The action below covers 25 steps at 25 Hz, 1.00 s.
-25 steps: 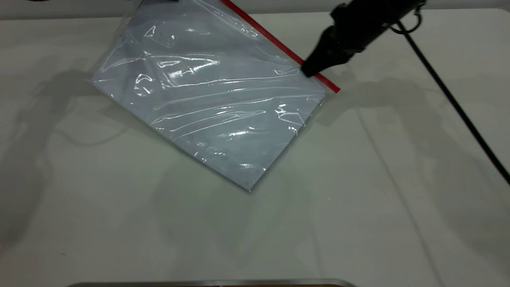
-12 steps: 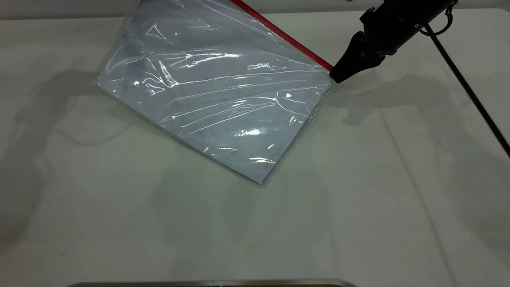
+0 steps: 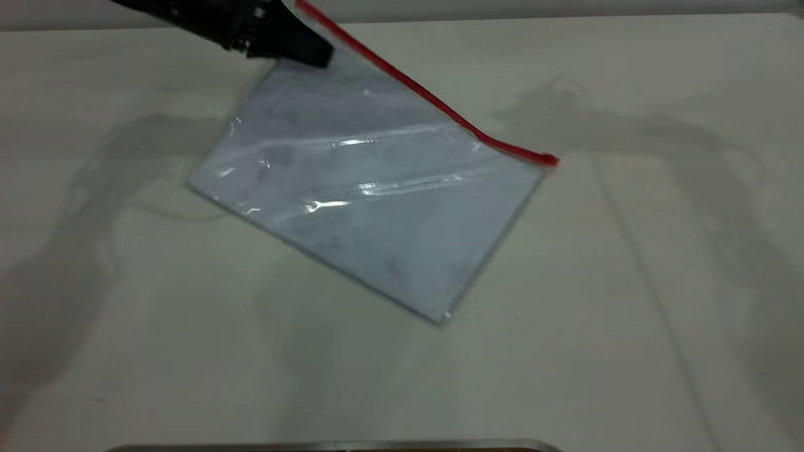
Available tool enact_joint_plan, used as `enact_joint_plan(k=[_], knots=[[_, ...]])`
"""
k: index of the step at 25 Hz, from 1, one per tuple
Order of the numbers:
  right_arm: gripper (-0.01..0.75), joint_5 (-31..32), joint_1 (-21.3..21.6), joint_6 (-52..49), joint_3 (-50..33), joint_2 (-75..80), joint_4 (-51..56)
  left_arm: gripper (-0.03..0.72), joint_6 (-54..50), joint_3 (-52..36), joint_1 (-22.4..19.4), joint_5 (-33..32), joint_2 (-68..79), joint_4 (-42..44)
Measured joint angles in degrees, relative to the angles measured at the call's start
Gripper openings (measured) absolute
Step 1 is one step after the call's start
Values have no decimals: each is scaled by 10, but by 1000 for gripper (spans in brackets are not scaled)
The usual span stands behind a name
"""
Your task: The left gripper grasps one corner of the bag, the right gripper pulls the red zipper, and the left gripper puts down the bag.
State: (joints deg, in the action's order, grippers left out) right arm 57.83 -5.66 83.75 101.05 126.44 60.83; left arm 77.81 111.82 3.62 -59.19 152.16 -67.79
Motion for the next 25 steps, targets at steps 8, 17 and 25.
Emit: enact_joint_plan(k=[8,17,25], knots=[[408,116,0,-168,0,-220,-49,427,-170,0,-55,-71,-109,-2],[359,129,1,-573,-36,-422,-326,428,-335,1,-102,-77,-372,116],[355,129,1,-654,-301,-628,-464,428,-519,-75,-55,-77,-639,429]])
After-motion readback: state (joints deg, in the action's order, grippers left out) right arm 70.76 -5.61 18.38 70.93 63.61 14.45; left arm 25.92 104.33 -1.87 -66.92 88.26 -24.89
